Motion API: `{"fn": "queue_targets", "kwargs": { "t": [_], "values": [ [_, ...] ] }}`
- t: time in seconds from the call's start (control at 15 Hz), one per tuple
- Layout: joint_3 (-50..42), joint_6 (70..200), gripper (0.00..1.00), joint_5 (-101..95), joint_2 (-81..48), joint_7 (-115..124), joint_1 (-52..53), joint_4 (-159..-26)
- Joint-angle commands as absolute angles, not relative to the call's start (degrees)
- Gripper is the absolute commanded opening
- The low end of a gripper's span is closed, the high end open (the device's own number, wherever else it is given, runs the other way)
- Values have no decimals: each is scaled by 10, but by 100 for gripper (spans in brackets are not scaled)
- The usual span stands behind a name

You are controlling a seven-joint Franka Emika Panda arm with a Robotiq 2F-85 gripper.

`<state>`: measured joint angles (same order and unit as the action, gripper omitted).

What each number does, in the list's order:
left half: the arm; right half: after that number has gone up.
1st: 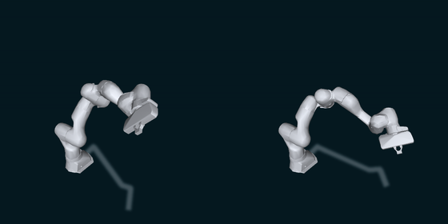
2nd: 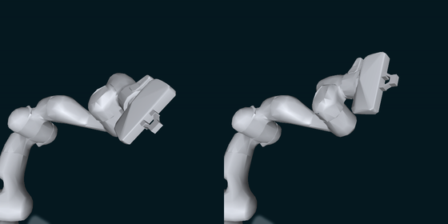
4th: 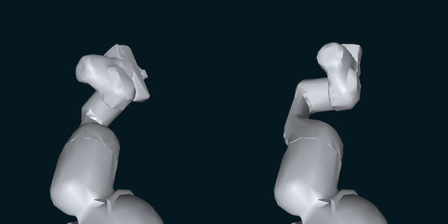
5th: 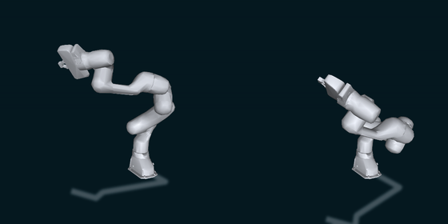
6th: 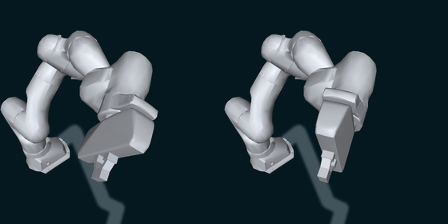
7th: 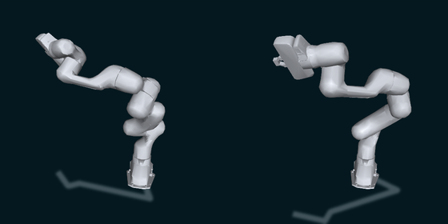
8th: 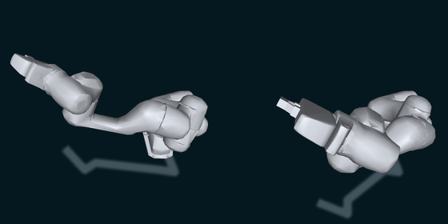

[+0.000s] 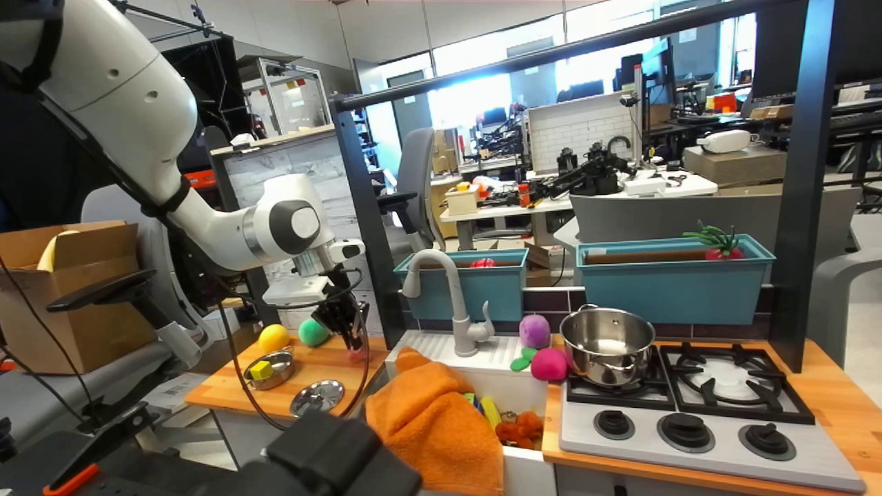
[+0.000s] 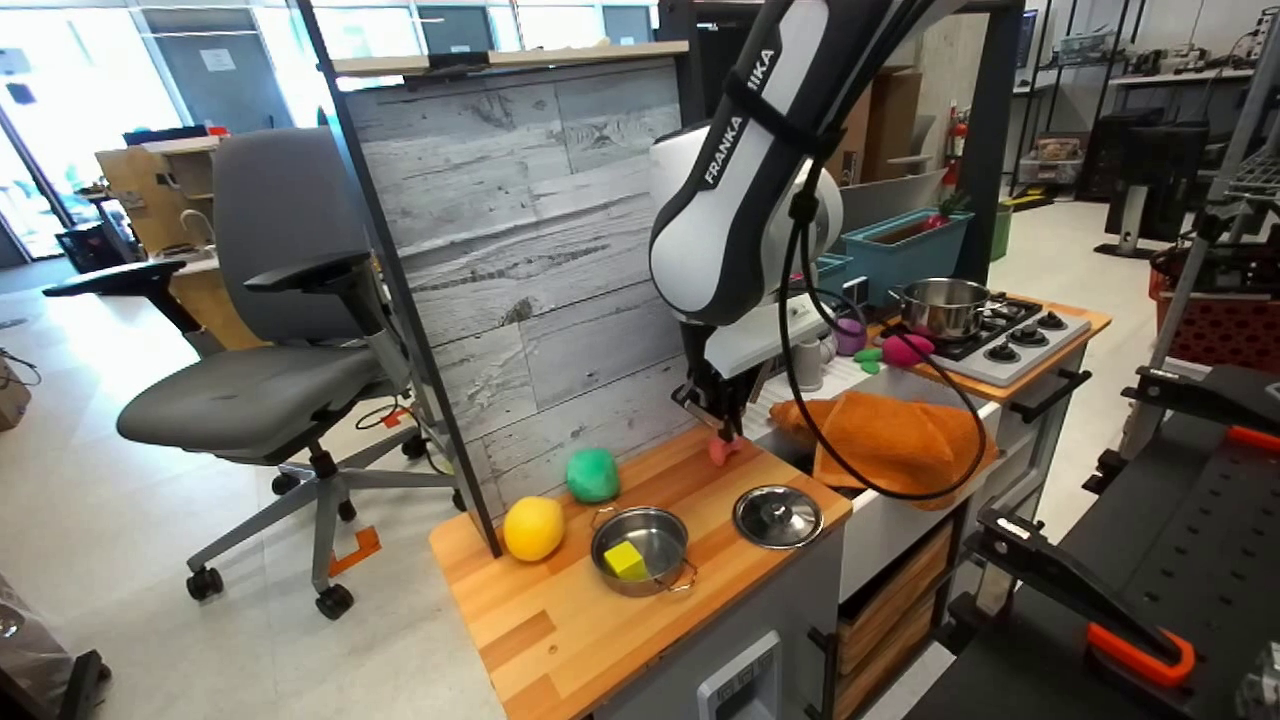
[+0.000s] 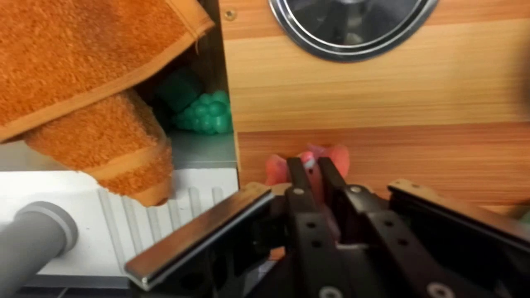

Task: Put the pink object item into the pot

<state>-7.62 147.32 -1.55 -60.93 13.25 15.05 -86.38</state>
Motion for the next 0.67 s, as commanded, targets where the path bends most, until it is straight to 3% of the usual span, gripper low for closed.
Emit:
{"fn": "queue_targets", "kwargs": {
  "t": [0.0,0.33,0.6],
  "values": [
    [-106,1448,3,-42,-525,160,150,-960],
    [-102,1440,3,-37,-430,112,85,-1036],
    [-87,1368,3,-14,-394,67,2,-1004]
  ]
}}
